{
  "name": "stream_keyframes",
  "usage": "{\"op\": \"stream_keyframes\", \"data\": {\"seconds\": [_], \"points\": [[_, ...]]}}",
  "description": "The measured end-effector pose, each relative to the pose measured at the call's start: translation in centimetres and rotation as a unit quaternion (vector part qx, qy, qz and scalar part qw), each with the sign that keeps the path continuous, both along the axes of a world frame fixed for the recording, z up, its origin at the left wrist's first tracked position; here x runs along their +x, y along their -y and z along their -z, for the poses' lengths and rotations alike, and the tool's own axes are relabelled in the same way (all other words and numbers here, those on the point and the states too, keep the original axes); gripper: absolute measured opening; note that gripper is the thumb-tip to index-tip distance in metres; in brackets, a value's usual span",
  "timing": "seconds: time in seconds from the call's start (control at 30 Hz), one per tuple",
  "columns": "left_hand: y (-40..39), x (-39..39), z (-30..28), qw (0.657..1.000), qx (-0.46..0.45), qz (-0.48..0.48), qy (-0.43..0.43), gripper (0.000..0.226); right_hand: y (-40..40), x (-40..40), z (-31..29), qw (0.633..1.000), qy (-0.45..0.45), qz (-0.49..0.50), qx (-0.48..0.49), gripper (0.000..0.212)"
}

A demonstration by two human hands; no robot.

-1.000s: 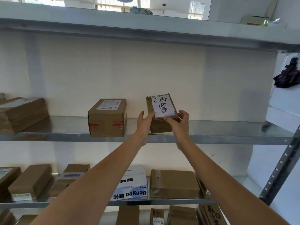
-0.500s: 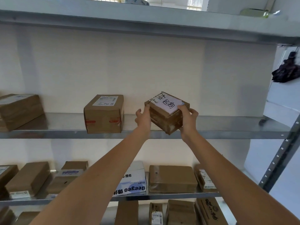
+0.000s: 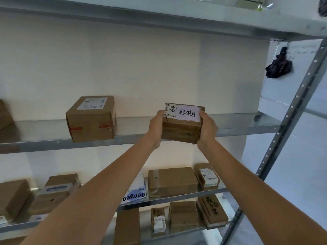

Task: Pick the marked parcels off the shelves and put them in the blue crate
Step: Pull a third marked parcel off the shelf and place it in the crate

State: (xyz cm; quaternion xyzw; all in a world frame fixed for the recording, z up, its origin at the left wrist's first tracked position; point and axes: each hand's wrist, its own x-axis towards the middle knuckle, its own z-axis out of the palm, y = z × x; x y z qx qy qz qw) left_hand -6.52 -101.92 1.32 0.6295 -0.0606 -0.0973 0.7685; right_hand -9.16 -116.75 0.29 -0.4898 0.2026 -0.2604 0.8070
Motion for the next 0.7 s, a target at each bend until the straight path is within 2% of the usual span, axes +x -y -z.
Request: {"op": "stream_keyframes", "data": {"seconds": [0.13, 0.37, 0.53, 0.7], "points": [[2.2, -1.7, 1.5, 0.999, 0.021, 0.038, 0.031, 0.036, 1.4, -2.3, 2.1, 0.999, -0.02, 0.029, -0.006, 0.022], [9.7, -5.6, 3.6, 0.984, 0.059, 0.136, 0.096, 0.035, 7.4, -8.6, 6.0, 0.991, -0.063, 0.117, 0.032, 0.03], [16.8, -10.3, 6.4, 0.975, 0.086, 0.197, 0.05, 0.031, 13.4, -15.1, 8.6, 0.975, -0.111, 0.184, 0.05, 0.037], [24.7, -15.9, 9.6, 0.958, 0.096, 0.271, 0.011, 0.029, 19.8, -22.4, 11.7, 0.955, -0.135, 0.256, 0.066, 0.031]]}}
